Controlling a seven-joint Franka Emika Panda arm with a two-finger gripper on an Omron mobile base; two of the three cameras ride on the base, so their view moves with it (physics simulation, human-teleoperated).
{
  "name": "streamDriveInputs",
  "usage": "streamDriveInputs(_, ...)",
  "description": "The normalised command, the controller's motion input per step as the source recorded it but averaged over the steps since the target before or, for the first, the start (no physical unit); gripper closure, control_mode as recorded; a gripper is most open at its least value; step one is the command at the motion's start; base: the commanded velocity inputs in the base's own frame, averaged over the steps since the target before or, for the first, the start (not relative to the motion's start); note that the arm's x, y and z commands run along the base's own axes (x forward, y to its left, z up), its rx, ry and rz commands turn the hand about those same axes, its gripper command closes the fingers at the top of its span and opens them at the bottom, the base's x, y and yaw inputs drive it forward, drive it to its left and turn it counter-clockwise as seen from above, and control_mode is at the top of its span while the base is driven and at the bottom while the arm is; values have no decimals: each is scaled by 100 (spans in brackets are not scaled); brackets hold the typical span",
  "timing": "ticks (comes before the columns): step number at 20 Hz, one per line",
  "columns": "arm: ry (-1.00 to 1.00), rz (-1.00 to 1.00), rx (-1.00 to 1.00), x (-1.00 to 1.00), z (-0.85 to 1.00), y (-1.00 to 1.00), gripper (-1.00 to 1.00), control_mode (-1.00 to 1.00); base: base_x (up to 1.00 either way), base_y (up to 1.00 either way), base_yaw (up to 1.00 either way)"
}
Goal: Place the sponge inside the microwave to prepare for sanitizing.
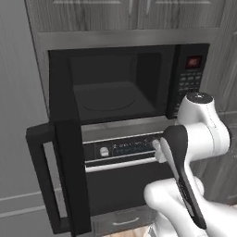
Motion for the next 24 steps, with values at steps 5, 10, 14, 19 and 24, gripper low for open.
streamDriveInputs(5,0,0,0,0,0,0,-100,100,-28,-37,-12)
streamDriveInputs(10,0,0,0,0,0,0,-100,100,41,-36,-26)
streamDriveInputs(14,0,0,0,0,0,0,-100,100,62,-8,-71)
streamDriveInputs(19,0,0,0,0,0,0,-100,100,33,-21,-78)
streamDriveInputs(24,0,0,0,0,0,0,-100,100,-3,-22,-81)
